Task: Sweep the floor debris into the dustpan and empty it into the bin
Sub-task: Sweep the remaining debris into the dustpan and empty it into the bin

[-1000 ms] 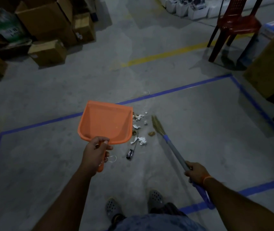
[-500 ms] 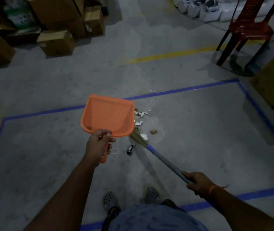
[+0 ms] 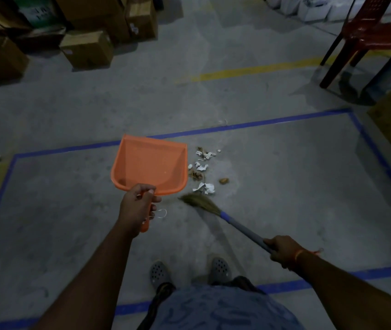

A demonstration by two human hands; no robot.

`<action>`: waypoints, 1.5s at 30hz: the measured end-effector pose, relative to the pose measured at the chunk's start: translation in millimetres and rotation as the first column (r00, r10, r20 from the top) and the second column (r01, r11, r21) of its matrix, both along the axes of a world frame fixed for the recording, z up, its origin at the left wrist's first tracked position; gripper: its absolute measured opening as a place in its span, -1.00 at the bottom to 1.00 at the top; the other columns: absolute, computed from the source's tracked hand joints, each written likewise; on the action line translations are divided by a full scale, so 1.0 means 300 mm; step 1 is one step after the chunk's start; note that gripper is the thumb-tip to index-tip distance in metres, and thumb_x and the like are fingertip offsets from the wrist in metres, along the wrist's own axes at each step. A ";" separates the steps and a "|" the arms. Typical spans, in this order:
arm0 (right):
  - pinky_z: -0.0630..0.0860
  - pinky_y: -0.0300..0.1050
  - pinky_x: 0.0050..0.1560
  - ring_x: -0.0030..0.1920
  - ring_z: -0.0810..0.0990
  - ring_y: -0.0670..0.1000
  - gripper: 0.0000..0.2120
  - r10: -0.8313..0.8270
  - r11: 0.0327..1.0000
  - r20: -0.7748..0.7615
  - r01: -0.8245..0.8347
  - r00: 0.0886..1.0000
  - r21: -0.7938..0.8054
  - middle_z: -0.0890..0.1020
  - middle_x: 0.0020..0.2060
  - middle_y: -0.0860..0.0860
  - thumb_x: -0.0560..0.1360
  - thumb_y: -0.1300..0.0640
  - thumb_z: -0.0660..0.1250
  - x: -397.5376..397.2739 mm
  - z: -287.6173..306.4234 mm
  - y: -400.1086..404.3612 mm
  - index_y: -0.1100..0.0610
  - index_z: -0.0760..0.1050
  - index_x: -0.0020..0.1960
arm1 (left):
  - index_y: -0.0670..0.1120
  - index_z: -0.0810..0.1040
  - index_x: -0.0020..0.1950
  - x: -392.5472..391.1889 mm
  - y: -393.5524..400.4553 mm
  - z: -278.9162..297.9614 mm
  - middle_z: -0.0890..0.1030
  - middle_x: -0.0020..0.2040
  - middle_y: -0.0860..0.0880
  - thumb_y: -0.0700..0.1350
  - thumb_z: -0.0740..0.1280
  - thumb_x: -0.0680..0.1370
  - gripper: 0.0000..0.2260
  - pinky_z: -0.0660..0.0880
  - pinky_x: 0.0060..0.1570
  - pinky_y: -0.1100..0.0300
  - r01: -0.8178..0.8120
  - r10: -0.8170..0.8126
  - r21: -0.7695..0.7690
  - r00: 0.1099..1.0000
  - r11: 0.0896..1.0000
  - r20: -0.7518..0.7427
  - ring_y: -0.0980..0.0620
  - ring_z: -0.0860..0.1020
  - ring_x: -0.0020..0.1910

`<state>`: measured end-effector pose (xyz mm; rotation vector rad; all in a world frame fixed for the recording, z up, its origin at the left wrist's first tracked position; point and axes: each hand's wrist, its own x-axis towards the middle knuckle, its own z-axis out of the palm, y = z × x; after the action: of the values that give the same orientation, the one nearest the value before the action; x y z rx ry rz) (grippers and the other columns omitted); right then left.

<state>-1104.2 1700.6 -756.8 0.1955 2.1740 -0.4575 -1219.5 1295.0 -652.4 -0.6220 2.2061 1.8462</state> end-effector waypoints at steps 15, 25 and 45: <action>0.52 -0.14 -0.47 -0.39 0.63 0.04 -0.41 -0.366 0.903 -0.050 0.342 0.929 -0.260 0.63 -0.18 0.11 0.49 0.21 0.35 -0.014 -0.002 -0.056 0.03 0.30 0.50 | -0.09 0.59 0.05 -0.005 -0.006 -0.008 0.69 -0.17 -0.20 -0.23 0.26 0.68 -0.87 0.43 -0.44 0.20 0.026 -0.026 0.013 1.000 1.000 -0.002 0.00 0.51 -0.41; 0.60 -0.13 -0.42 -0.39 0.61 0.02 -0.46 -0.248 0.956 -0.006 0.244 0.969 -0.163 0.58 -0.02 0.12 0.51 0.23 0.34 -0.054 -0.012 -0.211 0.07 0.34 0.47 | -0.07 0.61 0.04 -0.011 -0.139 -0.002 0.69 -0.17 -0.19 -0.23 0.27 0.67 -0.86 0.43 -0.44 0.20 0.010 -0.010 0.010 1.000 1.000 -0.012 0.04 0.52 -0.43; 0.44 -0.08 -0.46 -0.49 0.49 0.13 -0.49 -0.711 0.675 -0.051 0.660 0.701 -0.329 0.58 -0.38 0.17 0.49 0.36 0.36 -0.076 0.056 -0.668 0.14 0.41 0.42 | -0.12 0.59 0.06 -0.258 -0.866 0.025 0.69 -0.15 -0.24 -0.24 0.28 0.67 -0.90 0.40 -0.45 0.19 0.074 -0.075 0.039 0.997 0.996 0.003 0.02 0.50 -0.44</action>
<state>-1127.1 1500.3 -739.9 0.8681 2.1053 -1.2600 -1297.0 1035.4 -644.9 -0.5285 2.1551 1.8440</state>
